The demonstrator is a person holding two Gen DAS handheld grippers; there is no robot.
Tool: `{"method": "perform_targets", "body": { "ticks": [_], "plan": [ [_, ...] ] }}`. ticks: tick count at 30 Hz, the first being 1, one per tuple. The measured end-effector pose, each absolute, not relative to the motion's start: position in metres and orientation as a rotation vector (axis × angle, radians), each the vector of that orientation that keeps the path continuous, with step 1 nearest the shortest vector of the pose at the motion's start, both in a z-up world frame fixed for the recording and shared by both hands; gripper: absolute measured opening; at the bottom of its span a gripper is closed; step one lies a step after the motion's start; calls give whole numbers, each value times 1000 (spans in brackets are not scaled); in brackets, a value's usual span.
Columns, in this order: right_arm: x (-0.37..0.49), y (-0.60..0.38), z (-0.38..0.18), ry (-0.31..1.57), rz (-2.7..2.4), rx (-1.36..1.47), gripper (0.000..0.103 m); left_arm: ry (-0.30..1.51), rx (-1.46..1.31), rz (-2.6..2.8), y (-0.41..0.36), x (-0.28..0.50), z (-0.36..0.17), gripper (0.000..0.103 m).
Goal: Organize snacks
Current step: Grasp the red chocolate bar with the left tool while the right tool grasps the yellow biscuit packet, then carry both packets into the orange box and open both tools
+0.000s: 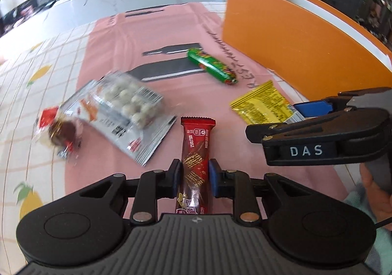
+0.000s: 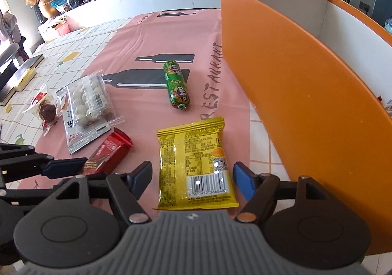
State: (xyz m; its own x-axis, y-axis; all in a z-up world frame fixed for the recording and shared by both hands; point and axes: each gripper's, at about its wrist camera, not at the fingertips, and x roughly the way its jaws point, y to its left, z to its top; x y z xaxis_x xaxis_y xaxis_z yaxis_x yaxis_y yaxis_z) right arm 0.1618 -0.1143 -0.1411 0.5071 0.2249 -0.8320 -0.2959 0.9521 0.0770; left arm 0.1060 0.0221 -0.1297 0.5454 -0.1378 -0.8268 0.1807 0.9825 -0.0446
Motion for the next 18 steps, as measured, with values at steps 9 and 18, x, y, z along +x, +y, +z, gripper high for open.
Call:
{"method": "perform_targets", "body": {
  "ticks": [9,18],
  "plan": [
    [155,-103,-142,964,319,-177,63,972,28,-153,26,105,-131,33],
    [150,-103,-138,940,323,-183,50,961,-18,-158,28,104,-129,27]
  ]
}}
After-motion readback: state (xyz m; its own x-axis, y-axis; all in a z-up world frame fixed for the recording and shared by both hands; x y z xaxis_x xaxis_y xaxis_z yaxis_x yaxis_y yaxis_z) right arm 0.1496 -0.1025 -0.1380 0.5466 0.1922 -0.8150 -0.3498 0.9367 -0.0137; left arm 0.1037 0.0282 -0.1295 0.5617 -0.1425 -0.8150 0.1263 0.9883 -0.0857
